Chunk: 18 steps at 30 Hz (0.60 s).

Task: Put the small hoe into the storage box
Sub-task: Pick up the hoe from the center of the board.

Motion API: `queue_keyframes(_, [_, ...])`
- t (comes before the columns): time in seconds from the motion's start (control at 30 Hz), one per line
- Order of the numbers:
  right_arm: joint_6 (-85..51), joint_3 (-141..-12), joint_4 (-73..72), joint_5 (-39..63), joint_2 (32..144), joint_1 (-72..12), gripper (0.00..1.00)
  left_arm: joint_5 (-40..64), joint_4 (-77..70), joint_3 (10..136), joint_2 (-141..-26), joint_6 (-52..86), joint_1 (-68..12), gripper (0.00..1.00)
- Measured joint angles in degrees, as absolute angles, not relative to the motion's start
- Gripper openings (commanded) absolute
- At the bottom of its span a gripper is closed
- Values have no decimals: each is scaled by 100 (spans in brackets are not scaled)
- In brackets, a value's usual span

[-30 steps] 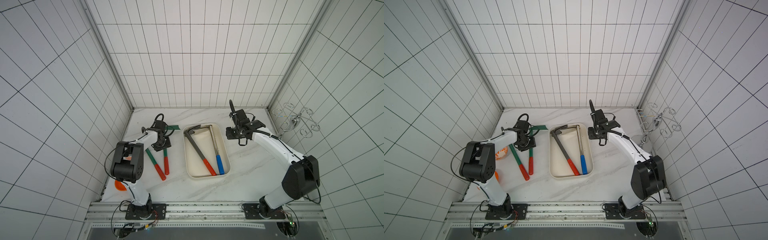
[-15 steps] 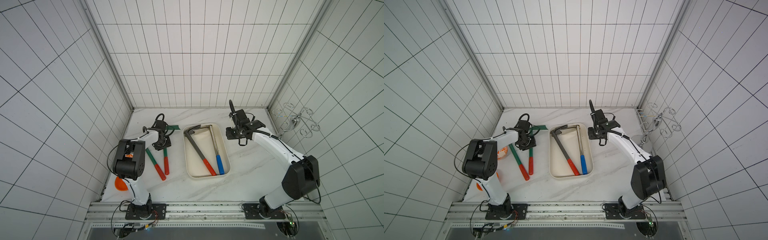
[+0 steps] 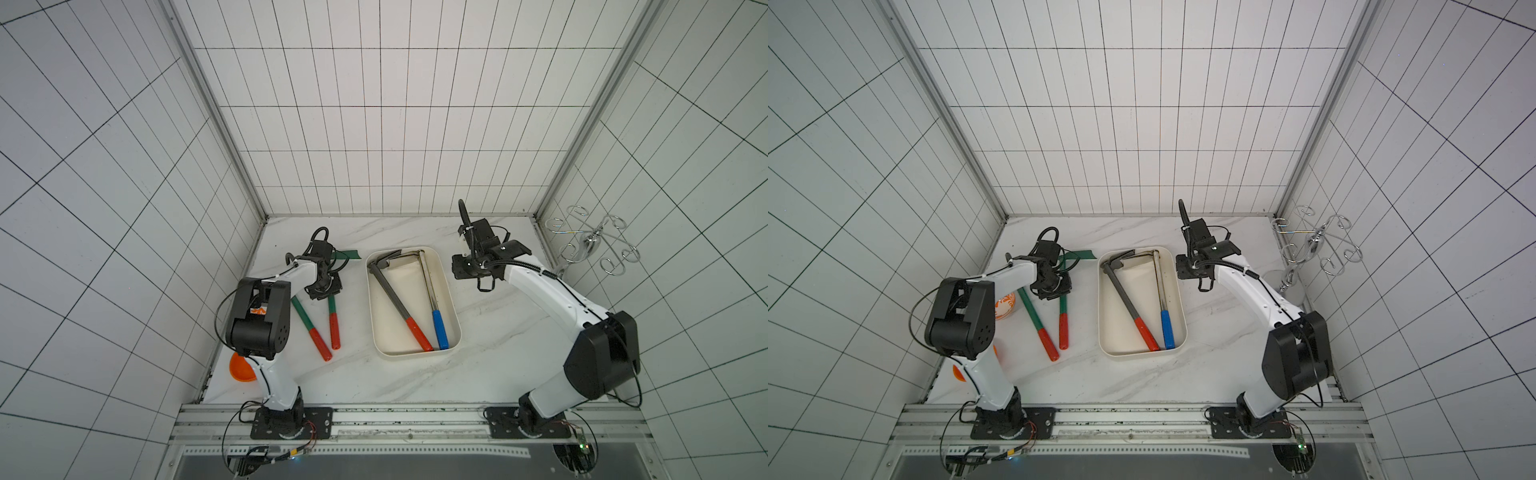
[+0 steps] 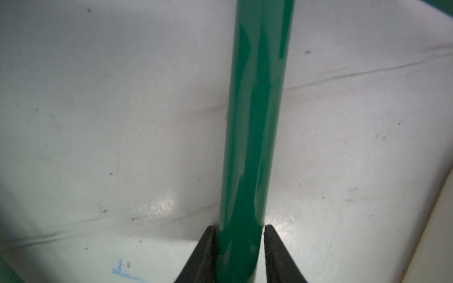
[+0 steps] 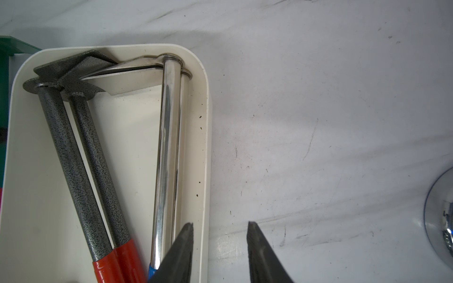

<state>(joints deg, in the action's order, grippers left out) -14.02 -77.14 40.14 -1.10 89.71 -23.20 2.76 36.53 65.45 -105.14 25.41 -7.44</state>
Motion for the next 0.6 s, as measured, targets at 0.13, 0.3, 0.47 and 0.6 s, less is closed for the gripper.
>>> queue_keyframes(0.13, [-1402,-7710,4016,-106,8868,-2300,38,283,3653,6543,-10514,2480,-744,28])
queue_keyframes(0.3, [-1404,-7710,4018,-97,8838,-2285,38,296,3667,6543,-10497,2447,-746,23])
queue_keyframes(0.47, [-1404,-7710,4021,-86,8838,-2285,38,303,3736,6539,-10451,2440,-744,14])
queue_keyframes(0.6, [-1406,-7710,4047,-49,8833,-2285,39,307,3798,6539,-10361,2438,-744,10])
